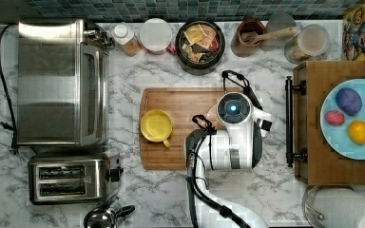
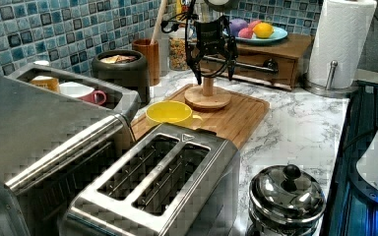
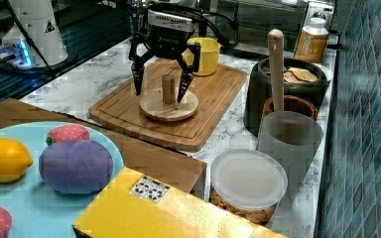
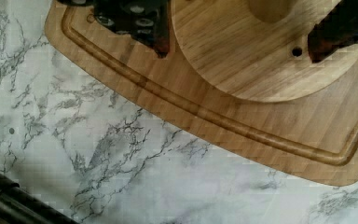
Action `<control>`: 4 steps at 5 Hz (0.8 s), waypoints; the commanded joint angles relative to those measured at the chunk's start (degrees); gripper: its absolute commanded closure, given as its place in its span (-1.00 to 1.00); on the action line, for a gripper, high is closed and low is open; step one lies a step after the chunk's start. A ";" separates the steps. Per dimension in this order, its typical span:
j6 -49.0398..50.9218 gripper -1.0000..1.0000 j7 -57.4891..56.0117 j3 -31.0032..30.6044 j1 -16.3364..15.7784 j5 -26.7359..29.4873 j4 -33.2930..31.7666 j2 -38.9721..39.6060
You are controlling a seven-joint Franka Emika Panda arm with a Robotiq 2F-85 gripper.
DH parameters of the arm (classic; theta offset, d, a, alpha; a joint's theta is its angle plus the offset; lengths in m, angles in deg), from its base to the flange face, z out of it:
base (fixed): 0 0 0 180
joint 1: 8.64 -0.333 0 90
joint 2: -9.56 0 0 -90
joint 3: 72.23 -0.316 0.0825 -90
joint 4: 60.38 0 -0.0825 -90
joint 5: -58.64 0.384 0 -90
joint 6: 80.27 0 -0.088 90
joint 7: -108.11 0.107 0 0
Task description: Place the lid on the board.
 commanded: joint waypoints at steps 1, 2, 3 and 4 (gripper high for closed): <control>-4.44 -1.00 3.19 -0.73 -0.42 -0.99 0.99 -4.72; -4.43 -1.00 3.24 -0.97 -0.18 -1.04 0.99 -4.72; -4.44 -1.00 3.21 -0.79 -0.36 -1.01 0.99 -4.72; -4.44 -1.00 3.17 -0.51 -0.63 -0.96 0.99 -4.72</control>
